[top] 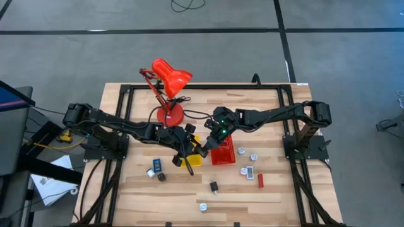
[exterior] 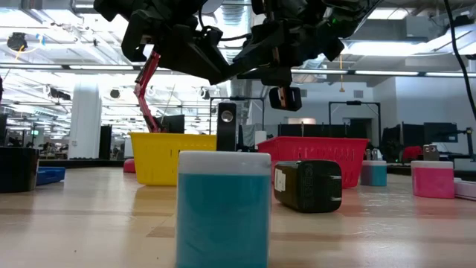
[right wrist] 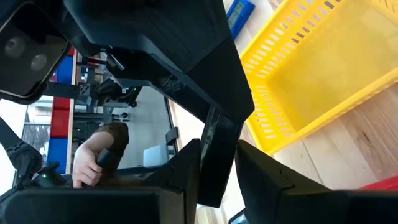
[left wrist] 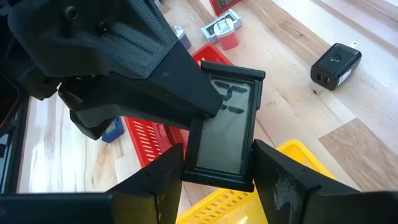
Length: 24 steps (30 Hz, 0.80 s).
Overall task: Pick & Place Office items
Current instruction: Put the black digital timer into the red bin
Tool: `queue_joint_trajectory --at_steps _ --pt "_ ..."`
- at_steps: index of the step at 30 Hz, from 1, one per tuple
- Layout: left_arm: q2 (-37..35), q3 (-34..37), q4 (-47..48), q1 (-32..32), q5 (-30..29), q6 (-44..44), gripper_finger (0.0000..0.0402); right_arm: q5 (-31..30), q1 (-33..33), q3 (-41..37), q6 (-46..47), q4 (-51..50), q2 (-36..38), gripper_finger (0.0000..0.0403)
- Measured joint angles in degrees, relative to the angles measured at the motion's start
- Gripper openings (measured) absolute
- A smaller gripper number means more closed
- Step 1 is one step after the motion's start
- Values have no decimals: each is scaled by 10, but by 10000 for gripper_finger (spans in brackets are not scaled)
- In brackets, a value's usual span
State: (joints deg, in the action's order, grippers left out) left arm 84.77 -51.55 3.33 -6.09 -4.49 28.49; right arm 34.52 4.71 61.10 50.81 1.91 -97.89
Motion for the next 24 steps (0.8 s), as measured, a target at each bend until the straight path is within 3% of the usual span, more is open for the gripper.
queue_joint_trajectory --at_steps 4,13,19,24 --pt "0 0 0 0 0 0 167 0 0 0 -1 1 0 88" --pt "0 0 0 -1 -13 1 168 -2 1 -2 -29 -3 0 35" --pt "-3 0 -2 -1 -13 -2 174 -1 1 -2 -43 -6 0 41" --pt "-9 0 -2 0 12 -16 207 2 0 -1 -64 -8 0 39"
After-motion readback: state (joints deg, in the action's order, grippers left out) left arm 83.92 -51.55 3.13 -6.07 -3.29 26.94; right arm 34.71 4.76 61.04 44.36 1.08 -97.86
